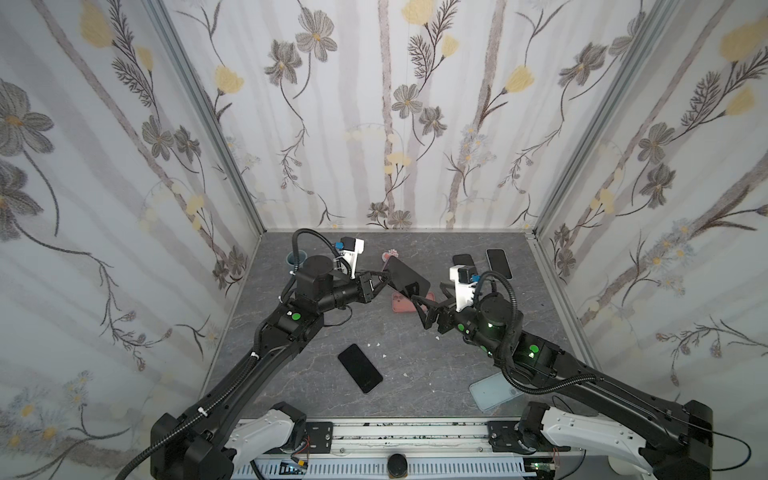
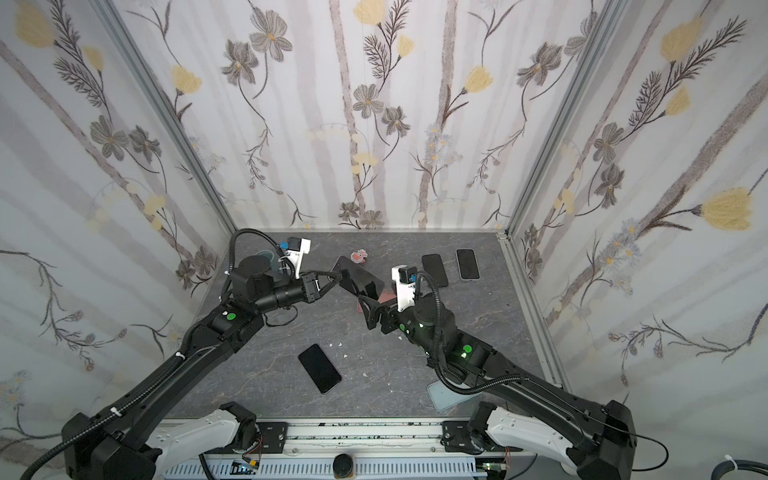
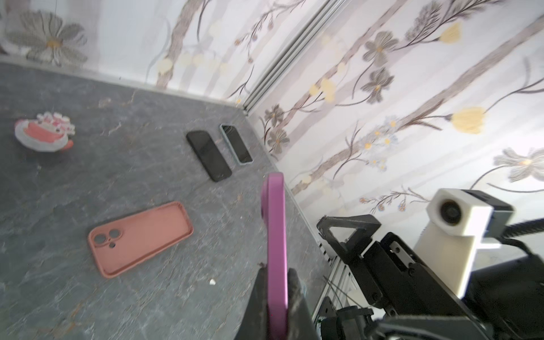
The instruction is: Put the phone into the phone case
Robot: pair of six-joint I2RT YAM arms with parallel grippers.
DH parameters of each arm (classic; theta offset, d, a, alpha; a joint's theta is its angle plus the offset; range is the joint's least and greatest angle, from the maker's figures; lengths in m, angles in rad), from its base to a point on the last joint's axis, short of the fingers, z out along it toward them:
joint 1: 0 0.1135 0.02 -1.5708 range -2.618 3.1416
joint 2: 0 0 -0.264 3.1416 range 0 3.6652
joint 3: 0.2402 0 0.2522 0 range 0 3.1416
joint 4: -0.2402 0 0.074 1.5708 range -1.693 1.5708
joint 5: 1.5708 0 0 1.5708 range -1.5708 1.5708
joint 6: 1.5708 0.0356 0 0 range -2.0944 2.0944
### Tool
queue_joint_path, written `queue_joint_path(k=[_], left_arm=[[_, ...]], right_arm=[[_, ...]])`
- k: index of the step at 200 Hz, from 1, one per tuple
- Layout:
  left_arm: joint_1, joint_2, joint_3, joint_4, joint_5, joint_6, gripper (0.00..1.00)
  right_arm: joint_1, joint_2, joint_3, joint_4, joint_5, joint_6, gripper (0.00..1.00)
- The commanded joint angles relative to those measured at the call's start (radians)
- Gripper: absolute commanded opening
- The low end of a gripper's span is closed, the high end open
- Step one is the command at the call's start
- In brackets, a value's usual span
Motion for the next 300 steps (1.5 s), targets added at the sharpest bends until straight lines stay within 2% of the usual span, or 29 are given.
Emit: queue_joint_path(k=[1, 35, 38, 56, 66, 78, 91, 97, 105, 126, 153, 169, 201, 214, 232, 261, 300], left_arm=[[0.003, -0.054, -0.035, 0.293, -0.014, -0.091, 0.0], [0.003, -0.124, -0.098, 0.519, -0.02, -0.16, 0.0], [0.003, -0.128, -0.099, 0.531, -0.024, -0.165, 0.0], [0.003, -0.138, -0.087, 0.592, -0.011, -0.187, 0.0], [0.003, -0.137, -0.078, 0.618, 0.004, -0.198, 0.0], [0.003, -0.136, -0.071, 0.654, 0.03, -0.211, 0.0], [0.004, -0.131, -0.066, 0.7, 0.06, -0.236, 0.0], [0.004, -0.129, -0.067, 0.727, 0.075, -0.25, 0.0], [0.003, -0.126, -0.073, 0.764, 0.093, -0.267, 0.0], [0.003, -0.125, -0.085, 0.836, 0.121, -0.294, 0.0], [0.003, -0.139, -0.088, 0.841, 0.118, -0.293, 0.0], [0.002, -0.158, -0.093, 0.833, 0.106, -0.276, 0.0], [0.003, -0.196, -0.107, 0.777, 0.057, -0.218, 0.0], [0.003, -0.2, -0.112, 0.777, 0.048, -0.217, 0.0], [0.003, -0.194, -0.117, 0.806, 0.064, -0.234, 0.0], [0.003, -0.169, -0.124, 0.878, 0.102, -0.283, 0.0], [0.003, -0.165, -0.132, 0.883, 0.108, -0.288, 0.0]], right_arm=[[-0.035, -0.048, -0.061, 0.265, -0.11, 0.073, 0.93], [-0.106, -0.067, -0.081, 0.458, -0.299, 0.204, 0.72], [-0.136, -0.065, -0.08, 0.473, -0.318, 0.217, 0.7], [-0.163, -0.046, -0.056, 0.568, -0.414, 0.281, 0.51], [-0.166, -0.031, -0.035, 0.592, -0.46, 0.298, 0.45], [-0.167, -0.009, 0.016, 0.592, -0.519, 0.3, 0.44], [-0.167, 0.015, 0.058, 0.568, -0.567, 0.3, 0.55], [-0.167, 0.024, 0.075, 0.555, -0.579, 0.3, 0.57], [-0.167, 0.035, 0.091, 0.546, -0.594, 0.3, 0.56], [-0.167, 0.058, 0.114, 0.571, -0.643, 0.315, 0.45], [-0.167, 0.064, 0.133, 0.567, -0.673, 0.319, 0.46], [-0.166, 0.037, 0.129, 0.527, -0.631, 0.291, 0.49], [-0.167, -0.023, 0.127, 0.335, -0.451, 0.193, 0.54], [-0.167, -0.04, 0.095, 0.346, -0.417, 0.201, 0.57], [-0.167, -0.037, 0.06, 0.4, -0.433, 0.235, 0.58], [-0.166, 0.025, 0.073, 0.498, -0.58, 0.289, 0.49], [-0.164, 0.087, 0.105, 0.618, -0.723, 0.344, 0.3]])
